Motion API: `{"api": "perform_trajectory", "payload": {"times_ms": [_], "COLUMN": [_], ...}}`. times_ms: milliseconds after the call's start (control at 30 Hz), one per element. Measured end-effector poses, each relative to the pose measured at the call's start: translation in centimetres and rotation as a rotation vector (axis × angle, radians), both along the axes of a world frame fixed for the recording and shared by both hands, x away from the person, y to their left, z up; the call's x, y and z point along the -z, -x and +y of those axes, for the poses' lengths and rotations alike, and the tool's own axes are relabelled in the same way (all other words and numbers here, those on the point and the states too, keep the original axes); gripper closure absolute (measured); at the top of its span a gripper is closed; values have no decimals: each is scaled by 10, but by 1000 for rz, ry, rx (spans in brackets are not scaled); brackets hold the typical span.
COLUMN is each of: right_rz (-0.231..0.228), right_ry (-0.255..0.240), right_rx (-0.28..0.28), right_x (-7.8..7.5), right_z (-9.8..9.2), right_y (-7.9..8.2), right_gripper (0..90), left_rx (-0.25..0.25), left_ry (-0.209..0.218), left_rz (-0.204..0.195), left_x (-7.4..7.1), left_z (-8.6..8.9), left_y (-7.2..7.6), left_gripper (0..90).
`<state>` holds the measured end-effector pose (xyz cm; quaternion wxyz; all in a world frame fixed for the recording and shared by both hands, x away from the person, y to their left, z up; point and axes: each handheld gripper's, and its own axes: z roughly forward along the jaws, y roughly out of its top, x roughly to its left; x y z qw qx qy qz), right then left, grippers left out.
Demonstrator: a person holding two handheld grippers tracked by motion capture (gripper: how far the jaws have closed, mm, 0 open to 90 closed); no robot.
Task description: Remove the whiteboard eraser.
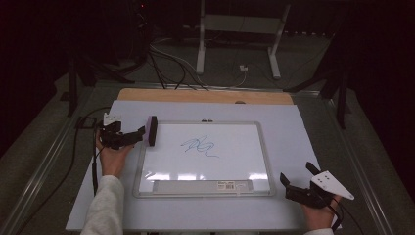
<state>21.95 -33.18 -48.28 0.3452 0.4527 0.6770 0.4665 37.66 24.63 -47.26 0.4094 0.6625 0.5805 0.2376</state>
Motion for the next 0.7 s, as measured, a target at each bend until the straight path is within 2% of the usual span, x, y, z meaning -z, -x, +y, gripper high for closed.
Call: {"api": "perform_trajectory", "payload": {"times_ms": [233,300,433,700], "right_rz": [0,0,2,6], "right_ry": [1,1,3,8], "right_rx": [0,-1,-3,2], "right_x": [0,0,0,1], "right_z": [0,0,0,0], "right_y": [0,0,-1,-1], "right_gripper": [12,12,12,12], "left_rx": [4,16,38,52], "left_ry": [-4,0,4,-2], "left_rz": [40,48,70,101], "left_x": [5,6,9,14], "left_z": [-6,-7,-11,-14], "left_y": [-5,-5,-7,-9], "left_gripper": [103,157,185,346]}}
